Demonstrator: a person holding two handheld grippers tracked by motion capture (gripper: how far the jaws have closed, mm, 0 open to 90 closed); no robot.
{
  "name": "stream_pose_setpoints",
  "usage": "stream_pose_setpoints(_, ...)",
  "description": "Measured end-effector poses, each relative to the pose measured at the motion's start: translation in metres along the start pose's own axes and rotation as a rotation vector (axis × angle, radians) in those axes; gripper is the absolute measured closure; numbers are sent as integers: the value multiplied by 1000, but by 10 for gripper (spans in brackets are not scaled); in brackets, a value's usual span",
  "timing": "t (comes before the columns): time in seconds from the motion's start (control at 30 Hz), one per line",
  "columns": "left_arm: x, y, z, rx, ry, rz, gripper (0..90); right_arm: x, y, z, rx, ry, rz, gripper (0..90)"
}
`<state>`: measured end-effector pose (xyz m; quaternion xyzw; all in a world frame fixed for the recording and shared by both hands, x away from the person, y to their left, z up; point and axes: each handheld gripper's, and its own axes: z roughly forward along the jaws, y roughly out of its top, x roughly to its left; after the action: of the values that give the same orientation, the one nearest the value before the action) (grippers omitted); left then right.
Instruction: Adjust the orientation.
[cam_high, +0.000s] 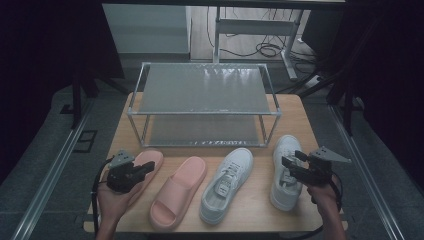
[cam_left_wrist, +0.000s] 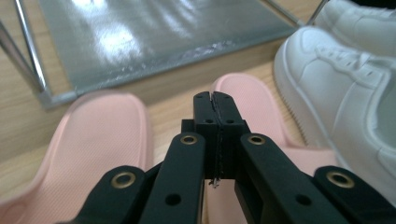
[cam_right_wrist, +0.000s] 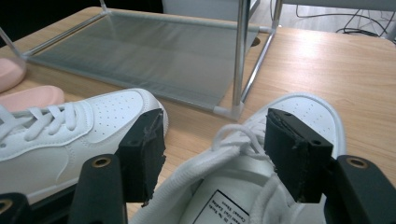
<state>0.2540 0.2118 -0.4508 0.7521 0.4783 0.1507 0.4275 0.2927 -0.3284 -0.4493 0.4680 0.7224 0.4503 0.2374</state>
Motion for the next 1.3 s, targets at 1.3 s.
stream_pose_setpoints(1.3,27,-18,43,189,173,-61,900,1,-8,12,52,-18,1,375)
